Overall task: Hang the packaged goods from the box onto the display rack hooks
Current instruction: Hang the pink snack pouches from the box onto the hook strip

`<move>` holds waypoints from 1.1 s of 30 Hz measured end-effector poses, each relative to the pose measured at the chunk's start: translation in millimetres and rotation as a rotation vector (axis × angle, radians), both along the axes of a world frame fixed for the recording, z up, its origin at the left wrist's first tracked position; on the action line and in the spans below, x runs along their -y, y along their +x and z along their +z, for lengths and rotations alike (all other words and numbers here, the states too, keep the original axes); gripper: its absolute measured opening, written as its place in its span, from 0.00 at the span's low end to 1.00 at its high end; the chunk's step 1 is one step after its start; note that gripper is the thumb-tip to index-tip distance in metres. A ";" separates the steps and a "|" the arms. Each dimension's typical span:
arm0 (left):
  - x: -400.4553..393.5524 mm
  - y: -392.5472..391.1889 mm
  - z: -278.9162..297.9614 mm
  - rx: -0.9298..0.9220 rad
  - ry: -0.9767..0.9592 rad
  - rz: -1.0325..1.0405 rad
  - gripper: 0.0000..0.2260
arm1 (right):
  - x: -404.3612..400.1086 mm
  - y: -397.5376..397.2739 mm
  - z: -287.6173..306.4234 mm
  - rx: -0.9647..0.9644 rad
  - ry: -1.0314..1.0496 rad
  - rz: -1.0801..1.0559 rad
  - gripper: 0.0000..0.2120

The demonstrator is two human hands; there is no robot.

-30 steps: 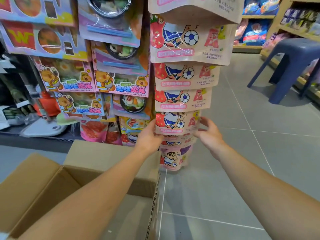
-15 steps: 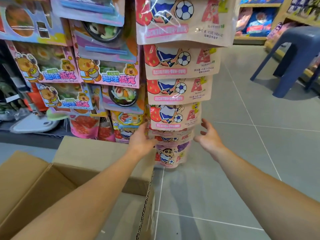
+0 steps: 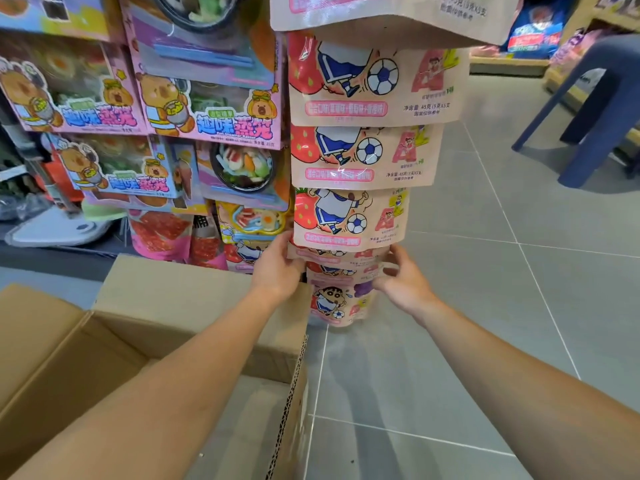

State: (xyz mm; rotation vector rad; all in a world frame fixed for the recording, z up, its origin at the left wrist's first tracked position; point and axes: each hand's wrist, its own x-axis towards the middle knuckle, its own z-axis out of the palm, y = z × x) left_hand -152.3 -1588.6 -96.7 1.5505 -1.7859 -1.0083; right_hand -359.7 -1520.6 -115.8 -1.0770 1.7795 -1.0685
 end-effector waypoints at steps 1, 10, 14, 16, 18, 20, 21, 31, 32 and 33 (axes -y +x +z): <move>0.1 0.5 0.2 0.006 0.006 -0.004 0.23 | -0.1 -1.2 0.0 0.001 -0.002 -0.009 0.30; -3.7 -11.7 -12.0 0.138 -0.051 -0.051 0.17 | 12.7 -18.0 -1.2 0.007 0.052 -0.029 0.46; -3.0 -12.1 -14.1 0.147 -0.039 -0.070 0.22 | 15.4 -14.2 -7.3 0.035 0.053 -0.024 0.37; -3.6 -11.8 -13.2 0.162 -0.021 -0.070 0.23 | 11.7 -11.6 -11.8 0.050 0.049 -0.034 0.34; -5.0 -13.1 -12.1 0.155 -0.016 -0.075 0.25 | 4.5 -10.2 -13.6 0.079 0.058 -0.039 0.34; -6.4 -15.1 -12.0 0.153 -0.016 -0.079 0.25 | -0.1 -9.5 -12.4 0.088 0.064 -0.031 0.33; -6.8 -16.5 -12.0 0.162 -0.016 -0.079 0.25 | -0.4 -10.4 -12.5 0.095 0.066 -0.024 0.33; -10.4 -19.1 -13.5 0.098 -0.045 -0.039 0.20 | -8.9 -8.8 -8.9 0.107 0.104 -0.001 0.48; -9.7 -17.1 -12.5 0.092 -0.043 -0.038 0.19 | -9.1 -7.7 -6.5 0.100 0.108 -0.003 0.48; -10.3 -14.3 -11.0 0.088 -0.035 -0.039 0.19 | -11.0 -5.7 -4.6 0.101 0.111 -0.004 0.46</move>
